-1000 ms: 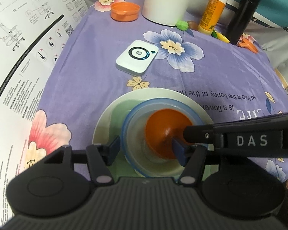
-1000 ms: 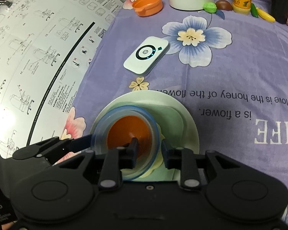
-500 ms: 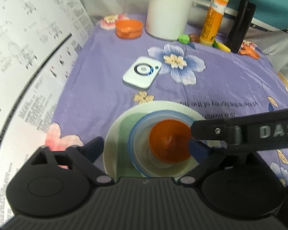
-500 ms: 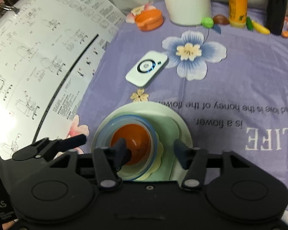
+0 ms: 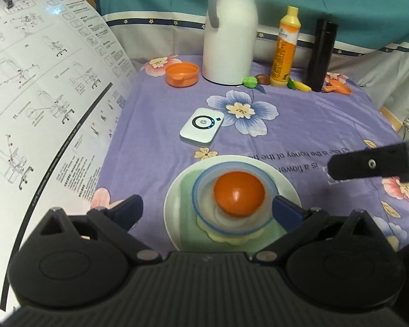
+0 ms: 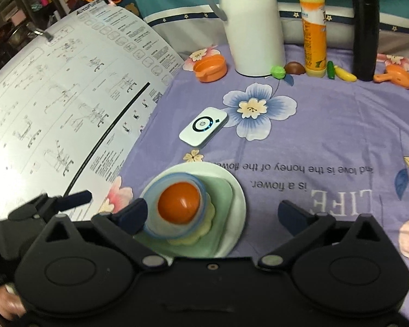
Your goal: Organize plates and bowls
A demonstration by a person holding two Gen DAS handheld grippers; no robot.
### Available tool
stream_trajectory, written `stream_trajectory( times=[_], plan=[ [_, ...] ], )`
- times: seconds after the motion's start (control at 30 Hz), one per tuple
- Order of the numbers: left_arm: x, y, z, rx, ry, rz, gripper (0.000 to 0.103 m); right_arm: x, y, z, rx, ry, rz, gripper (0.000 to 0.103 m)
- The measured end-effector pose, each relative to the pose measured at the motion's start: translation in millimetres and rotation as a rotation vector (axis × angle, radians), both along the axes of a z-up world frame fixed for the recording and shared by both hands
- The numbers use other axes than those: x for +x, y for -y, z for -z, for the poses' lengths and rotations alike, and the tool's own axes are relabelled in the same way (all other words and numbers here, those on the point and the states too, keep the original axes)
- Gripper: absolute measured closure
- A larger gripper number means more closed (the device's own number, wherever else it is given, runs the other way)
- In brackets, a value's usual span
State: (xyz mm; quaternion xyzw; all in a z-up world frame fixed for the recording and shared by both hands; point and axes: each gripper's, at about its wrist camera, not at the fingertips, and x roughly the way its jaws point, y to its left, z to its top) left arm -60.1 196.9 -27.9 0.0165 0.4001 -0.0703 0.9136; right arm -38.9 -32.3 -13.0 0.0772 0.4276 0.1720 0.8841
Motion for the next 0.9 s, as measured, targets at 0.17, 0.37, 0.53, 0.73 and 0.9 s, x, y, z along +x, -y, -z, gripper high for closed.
stream_trajectory(
  times=[0.17, 0.37, 0.53, 0.73, 0.9],
  plan=[
    [-15.7, -4.0, 0.9, -0.033, 0.002, -0.012, 0.000, -25.6, 5.2, 3.5, -0.085, 0.028, -0.012, 0.000],
    [-25.7, 0.2, 9.9, -0.030, -0.027, -0.004, 0.000, -52.5, 9.0, 9.7, -0.165, 0.065, -0.019, 0.000],
    [-32.6, 1.7, 15.5, -0.029, -0.030, -0.011, 0.000, -64.4, 7.1, 12.7, -0.186, 0.073, -0.037, 0.000],
    [-38.2, 7.6, 21.0, 0.019, -0.027, 0.000, 0.000, -69.5, 3.8, 16.3, -0.219, 0.074, -0.051, 0.000],
    [-37.2, 8.2, 28.4, 0.020, -0.052, -0.007, 0.000, -68.2, 1.7, 21.3, -0.230, 0.049, -0.057, 0.000]
  ],
)
